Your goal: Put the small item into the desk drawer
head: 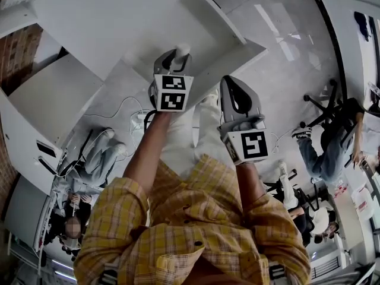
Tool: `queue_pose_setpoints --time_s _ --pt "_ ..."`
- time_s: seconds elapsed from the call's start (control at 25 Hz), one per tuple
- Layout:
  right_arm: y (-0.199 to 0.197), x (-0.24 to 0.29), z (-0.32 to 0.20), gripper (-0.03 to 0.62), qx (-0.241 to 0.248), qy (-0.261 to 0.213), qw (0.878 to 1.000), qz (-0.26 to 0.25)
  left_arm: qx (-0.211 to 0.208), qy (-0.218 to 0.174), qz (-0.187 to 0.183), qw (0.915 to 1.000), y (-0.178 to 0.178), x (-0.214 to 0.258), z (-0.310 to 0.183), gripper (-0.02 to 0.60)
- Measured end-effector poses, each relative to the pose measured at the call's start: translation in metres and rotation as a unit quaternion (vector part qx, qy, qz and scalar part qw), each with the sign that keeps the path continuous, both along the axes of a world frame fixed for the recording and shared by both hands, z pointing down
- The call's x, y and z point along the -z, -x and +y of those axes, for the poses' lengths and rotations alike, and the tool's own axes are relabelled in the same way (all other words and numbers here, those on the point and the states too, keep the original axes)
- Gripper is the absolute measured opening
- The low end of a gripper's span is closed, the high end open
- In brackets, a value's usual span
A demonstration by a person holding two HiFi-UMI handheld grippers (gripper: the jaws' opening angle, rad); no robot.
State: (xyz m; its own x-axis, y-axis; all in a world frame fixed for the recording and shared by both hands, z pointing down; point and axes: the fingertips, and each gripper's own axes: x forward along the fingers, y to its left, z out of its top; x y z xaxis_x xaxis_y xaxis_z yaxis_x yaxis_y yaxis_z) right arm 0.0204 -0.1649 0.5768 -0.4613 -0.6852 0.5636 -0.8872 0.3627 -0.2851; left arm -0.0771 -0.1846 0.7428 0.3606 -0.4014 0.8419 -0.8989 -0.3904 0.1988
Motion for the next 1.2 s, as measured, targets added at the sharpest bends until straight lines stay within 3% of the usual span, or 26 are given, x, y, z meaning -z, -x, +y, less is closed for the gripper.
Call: queue_pose_setpoints --time_s 0.48,1.2 --pt "-0.004 -0.011 0.007 -0.002 -0.002 0.008 1.000 0.008 0.001 0.045 -0.015 0.9989 -0.001 -0.047 0.005 0.167" --pt "-0.010 -0.018 0.014 -0.002 -0.009 0.021 1.000 0.016 0.002 0.074 -0.026 0.9969 -0.006 -0.078 0.010 0.172"
